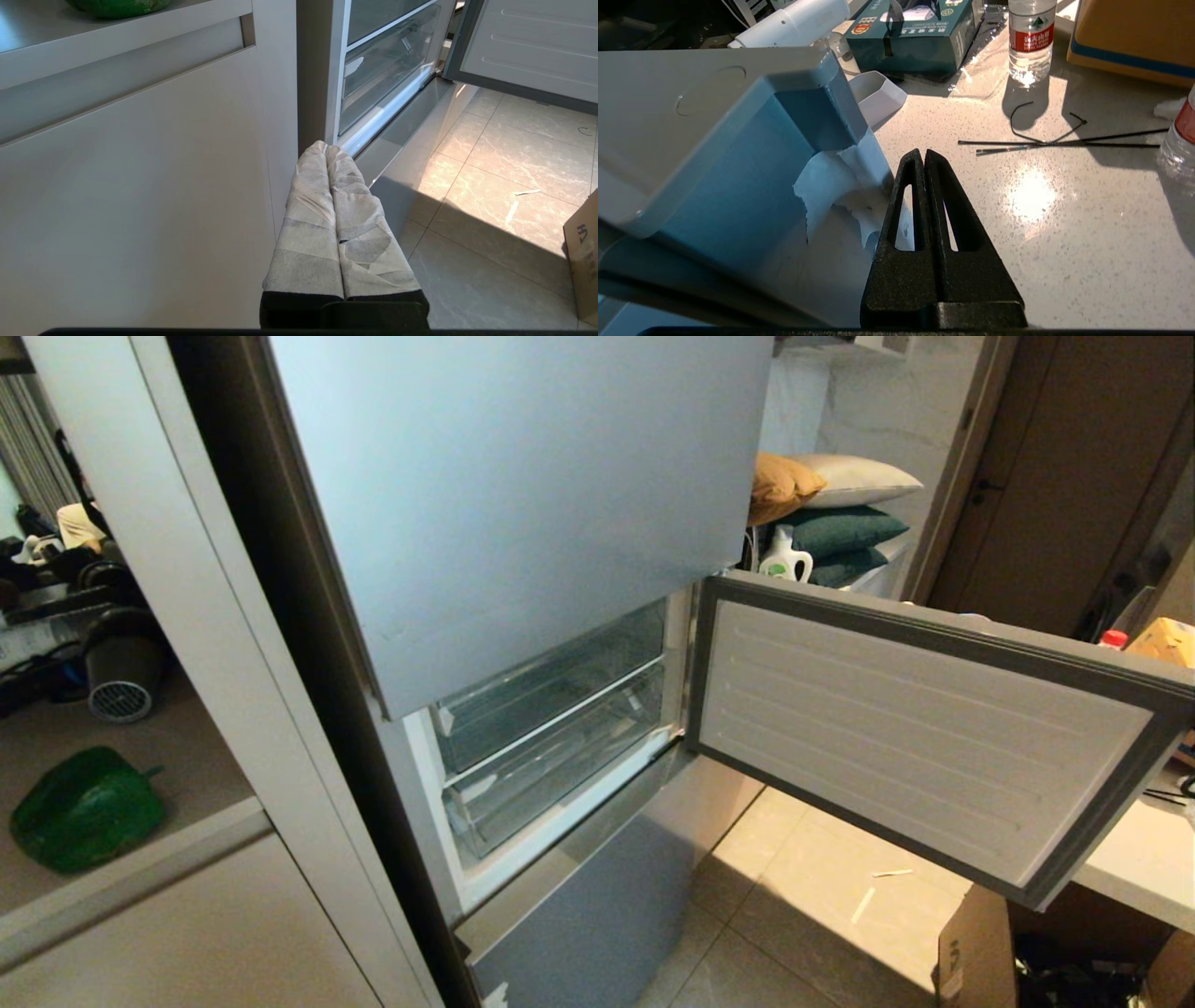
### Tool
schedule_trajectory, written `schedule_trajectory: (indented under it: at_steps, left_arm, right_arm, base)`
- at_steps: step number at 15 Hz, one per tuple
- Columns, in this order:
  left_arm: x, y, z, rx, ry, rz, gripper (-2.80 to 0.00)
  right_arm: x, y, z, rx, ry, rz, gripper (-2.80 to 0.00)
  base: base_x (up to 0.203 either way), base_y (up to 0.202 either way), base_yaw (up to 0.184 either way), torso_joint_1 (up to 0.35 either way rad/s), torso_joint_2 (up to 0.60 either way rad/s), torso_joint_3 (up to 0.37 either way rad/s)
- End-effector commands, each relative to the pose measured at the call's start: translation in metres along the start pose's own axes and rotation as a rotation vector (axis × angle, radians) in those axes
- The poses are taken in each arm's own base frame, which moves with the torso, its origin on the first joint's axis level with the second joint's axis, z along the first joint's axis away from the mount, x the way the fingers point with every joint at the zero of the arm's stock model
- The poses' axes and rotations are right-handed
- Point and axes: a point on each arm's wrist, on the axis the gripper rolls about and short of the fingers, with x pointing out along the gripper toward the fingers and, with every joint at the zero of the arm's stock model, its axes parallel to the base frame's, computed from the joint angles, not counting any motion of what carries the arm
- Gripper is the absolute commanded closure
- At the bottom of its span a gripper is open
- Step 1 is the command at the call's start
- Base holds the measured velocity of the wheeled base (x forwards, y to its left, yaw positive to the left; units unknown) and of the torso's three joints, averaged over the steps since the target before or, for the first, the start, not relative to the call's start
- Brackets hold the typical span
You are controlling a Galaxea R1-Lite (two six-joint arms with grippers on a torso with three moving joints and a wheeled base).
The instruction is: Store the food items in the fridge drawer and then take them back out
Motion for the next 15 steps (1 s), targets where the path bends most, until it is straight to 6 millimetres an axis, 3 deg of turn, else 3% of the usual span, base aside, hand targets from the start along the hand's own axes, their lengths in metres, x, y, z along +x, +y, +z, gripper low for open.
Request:
schedule_trajectory:
  at_steps: [1, 7, 15]
  left_arm:
    - [0.0, 0.0, 0.0, 0.0, 0.001, 0.0, 0.0]
    - [0.0, 0.0, 0.0, 0.0, 0.001, 0.0, 0.0]
    - [0.0, 0.0, 0.0, 0.0, 0.001, 0.0, 0.0]
  right_arm:
    - [0.007, 0.002, -0.001, -0.019, -0.005, 0.018, 0.0]
    - [0.008, 0.005, 0.0, -0.033, -0.008, 0.027, 0.0]
    - [-0.047, 0.045, -0.013, 0.002, 0.08, 0.074, 0.0]
  base:
    - [0.0, 0.0, 0.0, 0.0, 0.0, 0.0]
    - [0.0, 0.0, 0.0, 0.0, 0.0, 0.0]
    - [0.0, 0.0, 0.0, 0.0, 0.0, 0.0]
